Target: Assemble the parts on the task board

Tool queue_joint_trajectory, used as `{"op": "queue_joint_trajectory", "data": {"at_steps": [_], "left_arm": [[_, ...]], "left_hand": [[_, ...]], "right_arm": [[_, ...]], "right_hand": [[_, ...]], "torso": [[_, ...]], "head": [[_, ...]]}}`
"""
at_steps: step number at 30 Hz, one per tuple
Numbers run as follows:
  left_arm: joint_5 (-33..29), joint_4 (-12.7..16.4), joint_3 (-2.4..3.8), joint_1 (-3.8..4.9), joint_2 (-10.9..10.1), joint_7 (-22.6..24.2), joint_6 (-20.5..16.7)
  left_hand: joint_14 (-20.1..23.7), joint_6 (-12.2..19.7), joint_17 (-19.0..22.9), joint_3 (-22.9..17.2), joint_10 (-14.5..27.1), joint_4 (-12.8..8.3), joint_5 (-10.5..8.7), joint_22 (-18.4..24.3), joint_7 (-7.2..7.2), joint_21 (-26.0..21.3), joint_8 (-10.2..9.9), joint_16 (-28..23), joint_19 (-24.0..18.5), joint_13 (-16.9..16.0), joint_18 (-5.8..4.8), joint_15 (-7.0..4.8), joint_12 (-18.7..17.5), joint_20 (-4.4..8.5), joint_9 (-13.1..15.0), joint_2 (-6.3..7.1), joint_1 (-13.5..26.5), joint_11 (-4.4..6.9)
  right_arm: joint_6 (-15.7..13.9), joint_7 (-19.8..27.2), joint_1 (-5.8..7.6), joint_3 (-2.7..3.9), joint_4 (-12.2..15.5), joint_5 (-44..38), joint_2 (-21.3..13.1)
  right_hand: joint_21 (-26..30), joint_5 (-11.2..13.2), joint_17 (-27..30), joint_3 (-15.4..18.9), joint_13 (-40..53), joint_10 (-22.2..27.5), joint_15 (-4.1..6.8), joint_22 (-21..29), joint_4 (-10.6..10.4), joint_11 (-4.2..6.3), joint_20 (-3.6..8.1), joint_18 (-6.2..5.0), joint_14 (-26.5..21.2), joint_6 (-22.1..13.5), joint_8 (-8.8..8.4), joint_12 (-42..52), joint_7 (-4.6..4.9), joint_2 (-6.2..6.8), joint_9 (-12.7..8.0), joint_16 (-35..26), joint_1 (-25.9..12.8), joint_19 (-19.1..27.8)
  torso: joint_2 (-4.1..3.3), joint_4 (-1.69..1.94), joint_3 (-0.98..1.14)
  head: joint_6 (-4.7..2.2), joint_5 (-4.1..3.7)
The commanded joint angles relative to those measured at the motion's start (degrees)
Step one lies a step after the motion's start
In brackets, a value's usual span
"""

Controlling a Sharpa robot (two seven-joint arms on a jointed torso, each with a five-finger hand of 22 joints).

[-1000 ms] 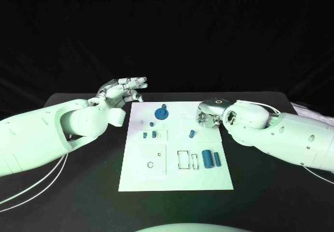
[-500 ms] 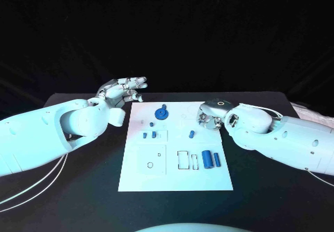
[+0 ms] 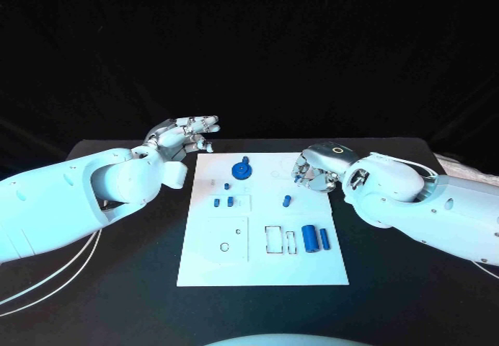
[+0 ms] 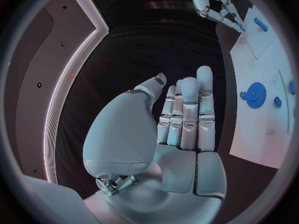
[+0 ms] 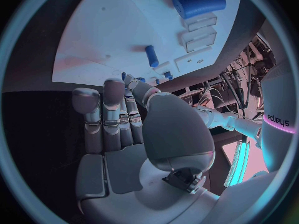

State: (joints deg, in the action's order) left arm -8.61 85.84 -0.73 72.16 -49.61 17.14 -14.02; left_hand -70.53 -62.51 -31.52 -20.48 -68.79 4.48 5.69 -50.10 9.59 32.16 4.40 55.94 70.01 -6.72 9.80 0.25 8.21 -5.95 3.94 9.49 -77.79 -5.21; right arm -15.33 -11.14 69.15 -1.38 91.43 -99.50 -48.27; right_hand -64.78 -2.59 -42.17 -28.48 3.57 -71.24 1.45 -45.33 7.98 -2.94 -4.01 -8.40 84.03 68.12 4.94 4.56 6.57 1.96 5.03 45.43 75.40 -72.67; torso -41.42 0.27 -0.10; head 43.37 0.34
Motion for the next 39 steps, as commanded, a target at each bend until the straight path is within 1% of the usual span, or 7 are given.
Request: {"op": "queue_joint_trajectory", "data": {"at_steps": [1, 7, 13, 17, 24, 29, 39], "left_arm": [[-0.23, -0.01, 0.03, 0.00, 0.18, 0.12, 0.27], [-0.23, 0.00, 0.03, -0.03, 0.33, 0.09, 0.36], [-0.23, 0.30, 0.03, -0.04, 0.51, 0.08, 0.45], [-0.23, 0.47, 0.03, -0.05, 0.65, 0.10, 0.49], [-0.23, 0.60, 0.03, -0.07, 0.89, 0.11, 0.50], [-0.23, 0.69, 0.03, -0.08, 1.05, 0.12, 0.55], [-0.23, 0.89, 0.02, -0.08, 1.15, 0.04, 0.63]], "left_hand": [[0.36, 0.44, 0.07, 0.38, 0.38, -0.04, -0.04, 0.09, -0.12, -0.40, 0.06, -0.07, 0.06, -0.08, 0.64, 0.24, 0.23, -0.30, -0.06, -0.27, -0.33, 0.03], [0.36, 0.44, 0.07, 0.38, 0.38, -0.04, -0.04, 0.09, -0.12, -0.40, 0.06, -0.07, 0.06, -0.08, 0.64, 0.24, 0.23, -0.30, -0.06, -0.27, -0.33, 0.03], [0.36, 0.44, 0.07, 0.38, 0.38, -0.04, -0.04, 0.09, -0.12, -0.40, 0.06, -0.07, 0.06, -0.08, 0.64, 0.24, 0.23, -0.30, -0.06, -0.27, -0.33, 0.03], [0.39, 0.54, 0.18, 0.48, 0.48, -0.05, -0.03, 0.16, -0.08, -0.47, 0.05, -0.11, 0.09, -0.09, 0.64, 0.27, 0.27, -0.32, -0.06, -0.31, -0.38, -0.01], [0.39, 0.55, 0.19, 0.48, 0.48, -0.05, -0.03, 0.16, -0.08, -0.47, 0.05, -0.11, 0.09, -0.09, 0.64, 0.27, 0.27, -0.32, -0.06, -0.31, -0.38, -0.01], [0.39, 0.55, 0.19, 0.48, 0.48, -0.05, -0.03, 0.16, -0.08, -0.47, 0.05, -0.11, 0.09, -0.09, 0.64, 0.27, 0.27, -0.32, -0.06, -0.31, -0.38, -0.01], [0.39, 0.55, 0.19, 0.48, 0.48, -0.05, -0.03, 0.16, -0.08, -0.47, 0.05, -0.11, 0.09, -0.09, 0.64, 0.27, 0.27, -0.32, -0.06, -0.31, -0.38, -0.01]], "right_arm": [[-2.67, 0.99, -0.03, 0.05, 2.12, 0.93, 0.12], [-3.03, 1.88, -0.45, 0.06, 5.40, 1.61, 1.69], [-1.34, 2.73, -1.19, -0.09, 6.52, 2.19, 4.54], [1.04, 3.21, -2.18, -0.28, 6.04, 2.29, 6.35], [3.62, 3.88, -4.37, -0.64, 4.02, 1.68, 9.26], [4.54, 4.18, -5.52, -0.75, 2.87, 1.38, 11.05], [5.43, 4.34, -6.75, -0.92, 1.36, 0.80, 13.05]], "right_hand": [[-0.32, -0.20, -0.23, -0.46, 0.11, -0.38, 0.28, -0.33, -0.07, -0.24, 0.02, 0.60, 1.37, 0.19, -0.09, -0.24, 0.31, -0.28, 0.05, 0.43, 0.14, -0.39], [-0.63, -0.20, -0.68, -0.64, 0.12, -0.44, 0.26, -0.71, -0.06, -0.27, 0.00, 0.65, 1.40, 0.23, -0.12, -0.31, 0.37, -0.29, 0.07, 0.96, 0.15, -0.44], [-0.89, -0.21, -0.91, -0.78, 0.12, -0.50, 0.24, -1.03, -0.07, -0.29, -0.02, 0.69, 1.41, 0.26, -0.15, -0.36, 0.40, -0.32, 0.09, 1.28, 0.13, -0.49], [-1.01, -0.22, -0.95, -0.95, 0.11, -0.44, 0.21, -1.10, -0.06, -0.33, -0.05, 0.68, 1.37, 0.19, -0.23, -0.46, 0.45, -0.36, 0.09, 1.41, 0.13, -0.42], [-1.00, -0.23, -0.85, -1.10, 0.08, -0.31, 0.14, -0.95, -0.07, -0.42, -0.10, 0.64, 1.25, 0.10, -0.34, -0.60, 0.53, -0.35, 0.08, 1.41, 0.08, -0.22], [-0.98, -0.23, -0.88, -1.11, 0.08, -0.29, 0.13, -0.88, -0.08, -0.43, -0.11, 0.62, 1.23, 0.09, -0.35, -0.62, 0.54, -0.34, 0.08, 1.46, 0.04, -0.16], [-1.05, -0.22, -0.99, -1.13, 0.08, -0.27, 0.11, -0.96, -0.11, -0.45, -0.13, 0.63, 1.22, 0.07, -0.37, -0.64, 0.56, -0.36, 0.08, 1.59, -0.01, -0.15]], "torso": [[-0.03, 0.10, -0.01], [-0.05, 0.05, -0.10], [-0.06, 0.04, -0.23], [-0.08, 0.12, -0.32], [-0.06, 0.04, -0.19], [-0.03, 0.06, -0.11], [-0.07, 0.07, -0.09]], "head": [[0.10, 0.25], [0.34, 0.95], [0.69, 1.95], [1.05, 2.46], [1.47, 3.53], [1.63, 3.86], [2.07, 4.23]]}}
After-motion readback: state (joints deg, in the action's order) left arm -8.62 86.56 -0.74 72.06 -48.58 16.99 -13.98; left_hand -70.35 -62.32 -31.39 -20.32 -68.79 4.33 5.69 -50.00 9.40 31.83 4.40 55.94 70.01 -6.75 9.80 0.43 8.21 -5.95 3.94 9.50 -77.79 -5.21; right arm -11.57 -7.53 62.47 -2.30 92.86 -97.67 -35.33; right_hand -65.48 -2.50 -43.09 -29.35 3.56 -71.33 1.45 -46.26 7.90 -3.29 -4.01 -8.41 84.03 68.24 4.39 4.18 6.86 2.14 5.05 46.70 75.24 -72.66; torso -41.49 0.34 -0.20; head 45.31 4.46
